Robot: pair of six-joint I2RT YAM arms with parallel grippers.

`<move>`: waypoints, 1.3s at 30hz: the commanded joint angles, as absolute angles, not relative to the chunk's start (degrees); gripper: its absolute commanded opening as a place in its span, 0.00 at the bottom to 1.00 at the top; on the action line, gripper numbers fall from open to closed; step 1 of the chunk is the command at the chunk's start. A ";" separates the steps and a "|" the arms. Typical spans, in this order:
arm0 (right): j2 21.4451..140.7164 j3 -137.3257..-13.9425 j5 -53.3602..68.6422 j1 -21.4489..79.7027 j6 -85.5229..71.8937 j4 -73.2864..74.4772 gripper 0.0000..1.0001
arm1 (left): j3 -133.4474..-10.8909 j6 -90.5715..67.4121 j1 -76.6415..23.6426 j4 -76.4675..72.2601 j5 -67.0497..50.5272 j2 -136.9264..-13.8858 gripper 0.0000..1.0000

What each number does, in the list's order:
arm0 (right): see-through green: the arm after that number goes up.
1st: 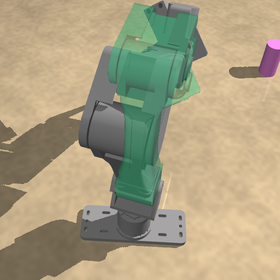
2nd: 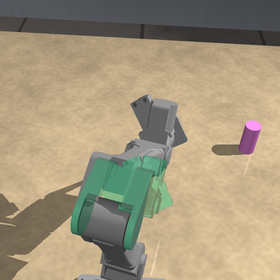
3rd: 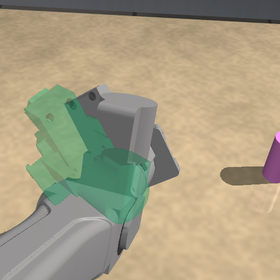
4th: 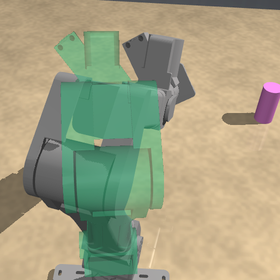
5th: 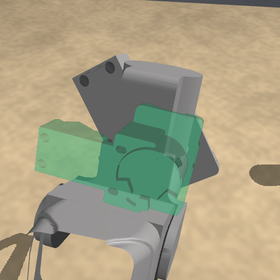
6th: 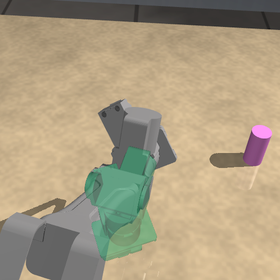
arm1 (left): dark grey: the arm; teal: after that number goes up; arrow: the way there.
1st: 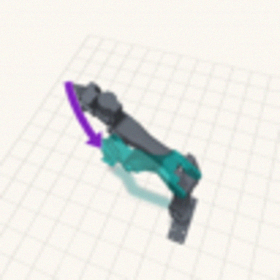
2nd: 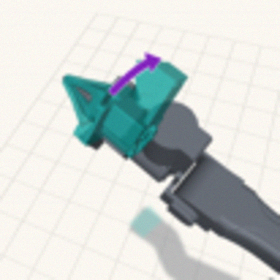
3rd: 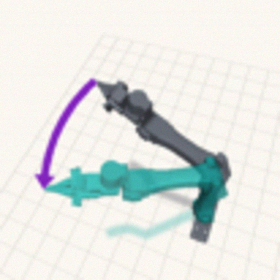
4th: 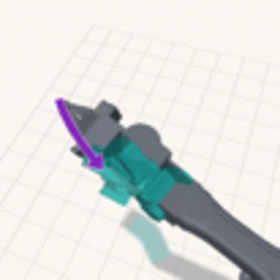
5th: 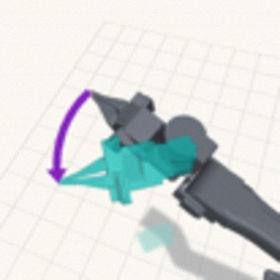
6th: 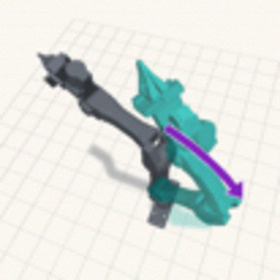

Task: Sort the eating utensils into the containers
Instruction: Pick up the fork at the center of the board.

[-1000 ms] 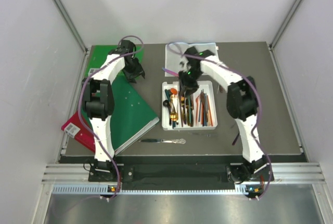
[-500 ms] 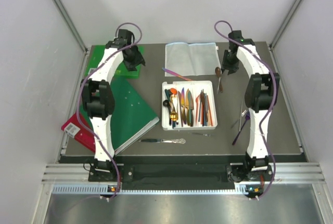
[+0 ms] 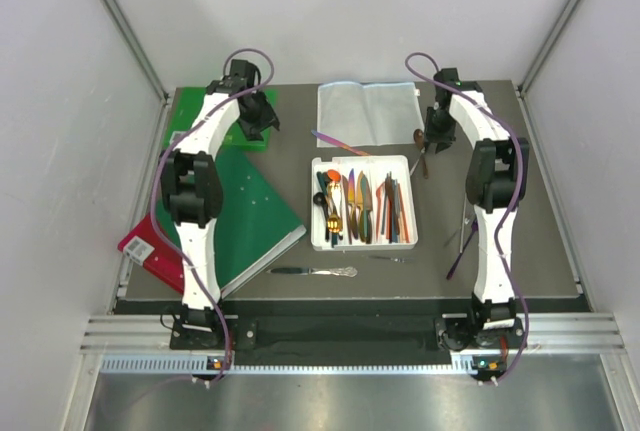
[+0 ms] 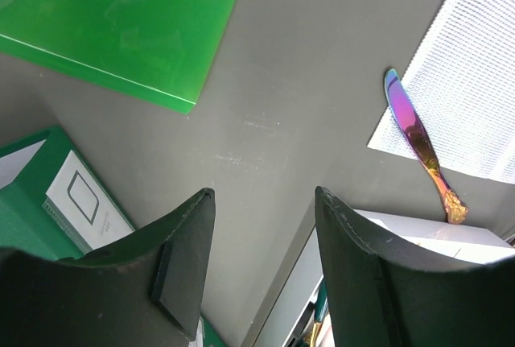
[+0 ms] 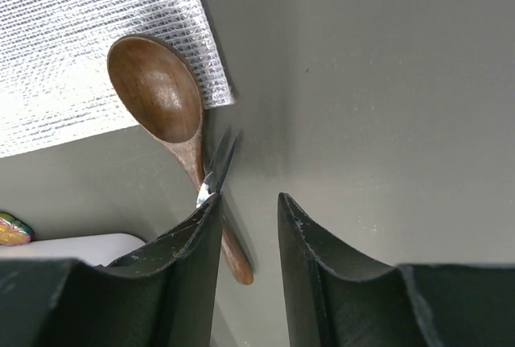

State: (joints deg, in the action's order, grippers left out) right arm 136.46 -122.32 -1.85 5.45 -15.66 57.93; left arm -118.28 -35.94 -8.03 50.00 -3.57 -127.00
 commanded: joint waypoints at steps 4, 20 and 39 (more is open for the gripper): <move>133.86 -123.05 -0.35 5.36 -15.82 55.90 0.33 | -121.46 -37.44 -8.09 50.36 -4.22 -128.05 0.58; 138.43 -124.54 3.69 8.00 -15.82 58.01 0.22 | -121.64 -36.65 -8.17 50.71 -4.39 -128.32 0.58; 134.56 -123.22 1.58 8.09 -14.50 58.97 0.00 | -120.76 -36.91 -8.35 50.10 -5.71 -128.14 0.58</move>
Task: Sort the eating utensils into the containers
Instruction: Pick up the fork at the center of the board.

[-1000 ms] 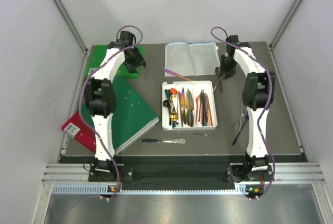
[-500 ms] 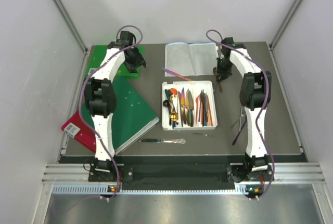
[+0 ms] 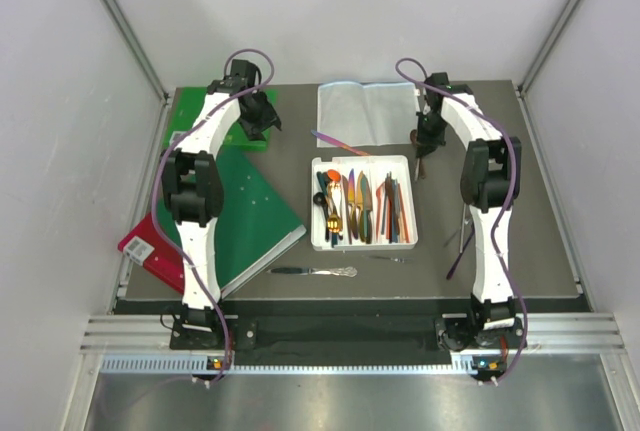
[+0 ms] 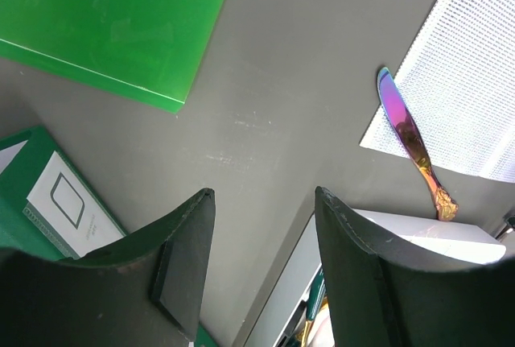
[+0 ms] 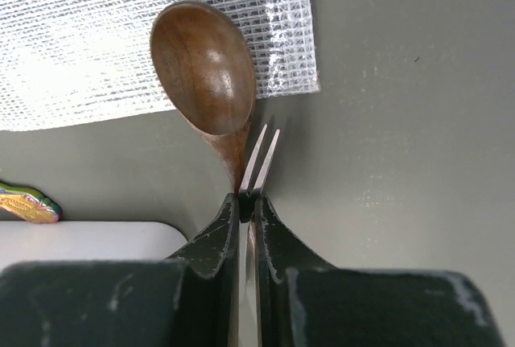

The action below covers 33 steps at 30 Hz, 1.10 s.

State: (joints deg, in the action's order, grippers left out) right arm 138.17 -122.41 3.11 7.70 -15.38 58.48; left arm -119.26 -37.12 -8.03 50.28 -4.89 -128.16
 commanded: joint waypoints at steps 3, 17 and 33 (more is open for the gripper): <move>133.68 -123.13 1.49 8.09 -14.24 58.71 0.00 | -120.76 -36.91 -8.61 50.01 -5.98 -128.23 0.58; 132.72 -122.17 2.37 8.09 -13.89 58.45 0.05 | -120.85 -36.74 -8.88 50.01 -6.24 -128.32 0.57; 131.05 -118.92 1.76 7.74 -12.83 58.10 0.31 | -120.50 -36.74 -9.75 50.19 -6.59 -128.67 0.57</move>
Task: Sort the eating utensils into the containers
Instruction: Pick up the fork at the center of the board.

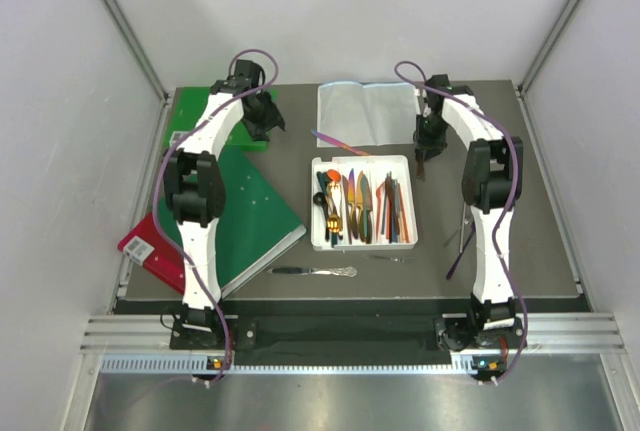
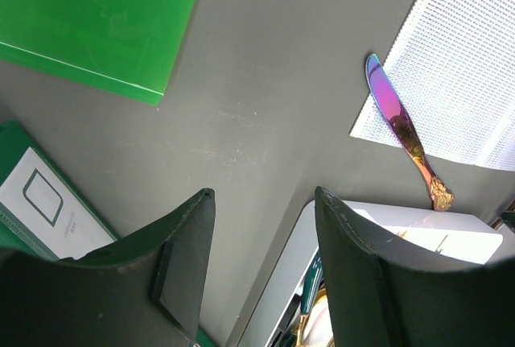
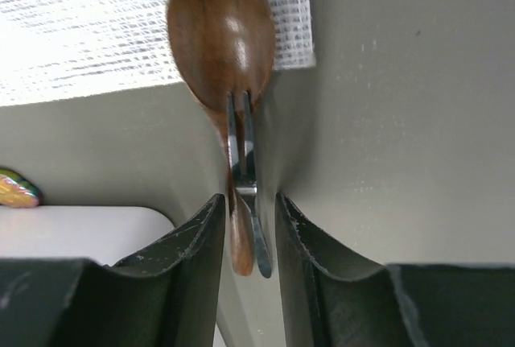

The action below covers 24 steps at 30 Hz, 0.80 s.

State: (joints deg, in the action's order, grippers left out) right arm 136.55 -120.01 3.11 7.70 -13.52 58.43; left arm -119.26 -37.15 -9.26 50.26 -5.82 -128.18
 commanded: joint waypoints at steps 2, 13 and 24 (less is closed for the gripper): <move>130.78 -118.30 1.58 7.38 -12.75 57.66 0.29 | -120.50 -36.74 -9.84 50.19 -6.42 -128.67 0.57; 129.11 -117.25 2.55 6.51 -13.01 54.76 0.30 | -120.76 -36.47 -9.93 50.45 -6.50 -128.85 0.57; 131.39 -119.00 2.55 5.19 -13.45 53.96 0.27 | -121.02 -36.39 -9.93 50.71 -6.42 -128.94 0.57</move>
